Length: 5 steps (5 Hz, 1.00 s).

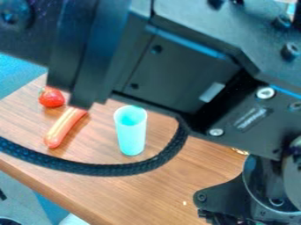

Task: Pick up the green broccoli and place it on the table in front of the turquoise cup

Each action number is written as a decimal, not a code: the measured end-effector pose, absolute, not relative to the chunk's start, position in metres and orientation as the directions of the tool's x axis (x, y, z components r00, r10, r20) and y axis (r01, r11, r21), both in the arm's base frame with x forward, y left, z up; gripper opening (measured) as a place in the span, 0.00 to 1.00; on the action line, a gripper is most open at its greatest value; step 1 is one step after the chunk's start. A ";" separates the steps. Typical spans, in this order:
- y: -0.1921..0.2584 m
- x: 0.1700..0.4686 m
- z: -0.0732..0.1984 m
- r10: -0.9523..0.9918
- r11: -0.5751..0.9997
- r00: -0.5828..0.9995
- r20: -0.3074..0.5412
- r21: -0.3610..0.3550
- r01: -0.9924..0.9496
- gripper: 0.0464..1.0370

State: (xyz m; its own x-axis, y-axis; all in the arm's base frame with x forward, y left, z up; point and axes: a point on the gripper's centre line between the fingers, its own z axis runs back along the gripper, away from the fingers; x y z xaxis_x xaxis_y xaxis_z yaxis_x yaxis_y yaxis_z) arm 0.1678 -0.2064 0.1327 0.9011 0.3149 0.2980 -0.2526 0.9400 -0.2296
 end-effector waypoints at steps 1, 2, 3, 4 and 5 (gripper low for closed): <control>-0.206 0.167 0.126 0.316 0.942 0.900 0.300 -0.212 -0.260 0.96; -0.224 0.173 0.099 0.369 0.926 0.833 0.413 -0.234 -0.295 0.96; -0.233 0.178 0.075 0.424 0.900 0.796 0.431 -0.295 -0.320 0.96; -0.232 0.185 0.062 0.489 0.870 0.749 0.446 -0.307 -0.385 0.96; -0.230 0.190 0.055 0.522 0.850 0.742 0.421 -0.325 -0.413 0.96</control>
